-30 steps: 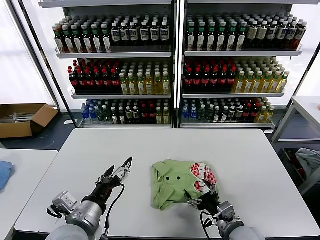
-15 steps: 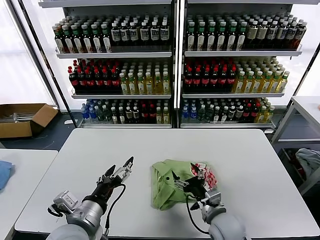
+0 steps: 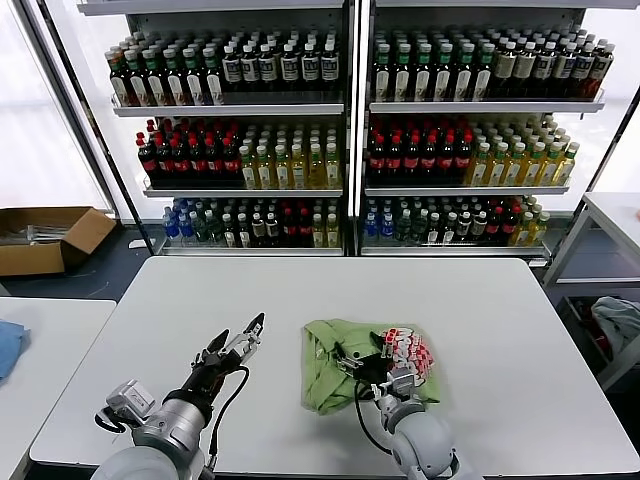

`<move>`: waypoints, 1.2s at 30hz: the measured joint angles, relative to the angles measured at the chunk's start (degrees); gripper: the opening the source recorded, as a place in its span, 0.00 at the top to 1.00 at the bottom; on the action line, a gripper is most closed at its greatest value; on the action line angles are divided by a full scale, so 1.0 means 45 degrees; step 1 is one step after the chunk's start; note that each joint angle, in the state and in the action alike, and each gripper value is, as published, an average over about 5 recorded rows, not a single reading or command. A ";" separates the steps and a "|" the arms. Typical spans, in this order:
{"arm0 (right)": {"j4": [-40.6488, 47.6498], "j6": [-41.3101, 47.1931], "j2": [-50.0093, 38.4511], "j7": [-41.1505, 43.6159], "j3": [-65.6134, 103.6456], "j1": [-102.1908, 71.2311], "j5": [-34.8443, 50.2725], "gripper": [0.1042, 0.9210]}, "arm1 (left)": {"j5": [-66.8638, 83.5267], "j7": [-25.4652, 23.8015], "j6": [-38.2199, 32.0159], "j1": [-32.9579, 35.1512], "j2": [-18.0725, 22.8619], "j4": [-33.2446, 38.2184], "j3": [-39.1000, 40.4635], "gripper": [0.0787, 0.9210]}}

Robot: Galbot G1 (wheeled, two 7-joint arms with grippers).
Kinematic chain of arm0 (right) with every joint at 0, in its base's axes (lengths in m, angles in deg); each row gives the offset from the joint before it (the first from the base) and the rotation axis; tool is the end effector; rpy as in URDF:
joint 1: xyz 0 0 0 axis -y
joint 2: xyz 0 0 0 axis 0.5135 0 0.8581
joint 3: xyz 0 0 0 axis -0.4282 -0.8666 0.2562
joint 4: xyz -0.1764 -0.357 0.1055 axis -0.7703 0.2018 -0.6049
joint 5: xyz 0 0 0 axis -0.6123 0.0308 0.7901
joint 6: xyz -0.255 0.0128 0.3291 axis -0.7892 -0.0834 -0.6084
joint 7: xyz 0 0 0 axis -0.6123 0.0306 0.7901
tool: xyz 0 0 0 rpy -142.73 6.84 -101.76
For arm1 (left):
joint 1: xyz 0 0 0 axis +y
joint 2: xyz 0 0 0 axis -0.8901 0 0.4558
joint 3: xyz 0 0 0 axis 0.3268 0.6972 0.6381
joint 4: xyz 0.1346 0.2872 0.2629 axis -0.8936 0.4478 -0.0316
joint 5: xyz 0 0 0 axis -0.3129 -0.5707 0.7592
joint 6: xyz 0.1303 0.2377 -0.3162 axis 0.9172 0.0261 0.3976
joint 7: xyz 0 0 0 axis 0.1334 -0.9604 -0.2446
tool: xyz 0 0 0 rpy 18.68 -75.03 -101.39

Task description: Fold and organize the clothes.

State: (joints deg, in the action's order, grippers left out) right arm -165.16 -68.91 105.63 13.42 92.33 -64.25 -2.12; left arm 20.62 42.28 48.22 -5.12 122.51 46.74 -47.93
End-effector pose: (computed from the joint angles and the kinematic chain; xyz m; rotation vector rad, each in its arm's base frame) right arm 0.3466 0.0633 -0.3910 0.4625 -2.7484 0.0497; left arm 0.2258 0.0092 -0.2143 -0.2272 -2.6793 0.8573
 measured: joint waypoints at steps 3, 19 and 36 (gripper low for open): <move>-0.0234 -0.0049 -0.0035 -0.0069 0.0028 -0.0016 0.0265 0.12 | -0.0003 -0.0035 0.0000 -0.0008 -0.0041 -0.0013 -0.0025 0.12; -0.3467 -0.1553 -0.1198 0.0916 0.3357 -0.1914 0.1840 0.12 | -0.1846 -0.1971 -0.0443 0.0474 -0.0336 -0.0368 -0.0818 0.12; -0.4697 -0.2755 -0.0714 0.2908 0.8081 -0.5307 0.2012 0.12 | -0.4892 -0.5683 -0.1459 0.1220 -0.0098 -0.0662 -0.3045 0.12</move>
State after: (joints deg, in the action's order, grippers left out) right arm -186.29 -81.30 102.41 26.50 128.69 -88.13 6.93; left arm -1.39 16.71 41.65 0.37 122.07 43.76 -61.64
